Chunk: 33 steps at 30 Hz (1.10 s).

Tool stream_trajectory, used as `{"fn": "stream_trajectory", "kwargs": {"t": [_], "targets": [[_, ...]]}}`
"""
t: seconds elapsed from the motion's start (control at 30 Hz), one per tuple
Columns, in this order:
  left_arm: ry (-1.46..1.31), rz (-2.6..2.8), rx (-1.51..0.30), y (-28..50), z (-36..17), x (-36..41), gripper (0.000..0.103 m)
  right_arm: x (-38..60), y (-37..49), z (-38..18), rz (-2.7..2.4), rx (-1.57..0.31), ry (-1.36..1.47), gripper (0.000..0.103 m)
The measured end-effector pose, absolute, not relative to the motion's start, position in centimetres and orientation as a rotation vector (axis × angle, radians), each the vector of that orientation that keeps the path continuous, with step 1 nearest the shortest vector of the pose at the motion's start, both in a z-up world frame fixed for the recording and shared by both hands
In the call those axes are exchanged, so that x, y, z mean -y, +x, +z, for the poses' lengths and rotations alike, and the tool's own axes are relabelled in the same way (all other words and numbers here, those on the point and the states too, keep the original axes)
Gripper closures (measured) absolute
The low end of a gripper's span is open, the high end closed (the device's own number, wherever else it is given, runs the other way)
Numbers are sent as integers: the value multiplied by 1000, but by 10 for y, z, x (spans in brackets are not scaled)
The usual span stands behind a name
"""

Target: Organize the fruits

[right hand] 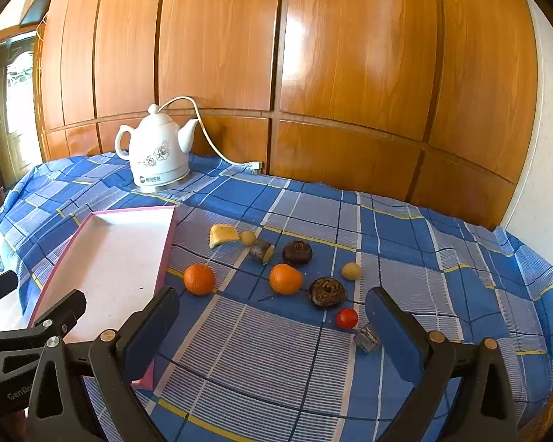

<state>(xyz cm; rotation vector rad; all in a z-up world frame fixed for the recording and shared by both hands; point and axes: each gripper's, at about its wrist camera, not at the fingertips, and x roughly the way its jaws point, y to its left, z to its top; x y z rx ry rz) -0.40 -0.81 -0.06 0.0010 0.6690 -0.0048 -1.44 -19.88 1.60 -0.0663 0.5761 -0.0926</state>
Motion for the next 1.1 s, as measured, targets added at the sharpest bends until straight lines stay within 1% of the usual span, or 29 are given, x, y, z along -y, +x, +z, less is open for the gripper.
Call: {"fn": "stream_trajectory", "kwargs": {"t": [1.1], "targets": [[1, -8, -676, -4, -5, 10, 0, 201, -19, 25, -130, -531, -83, 0]]}}
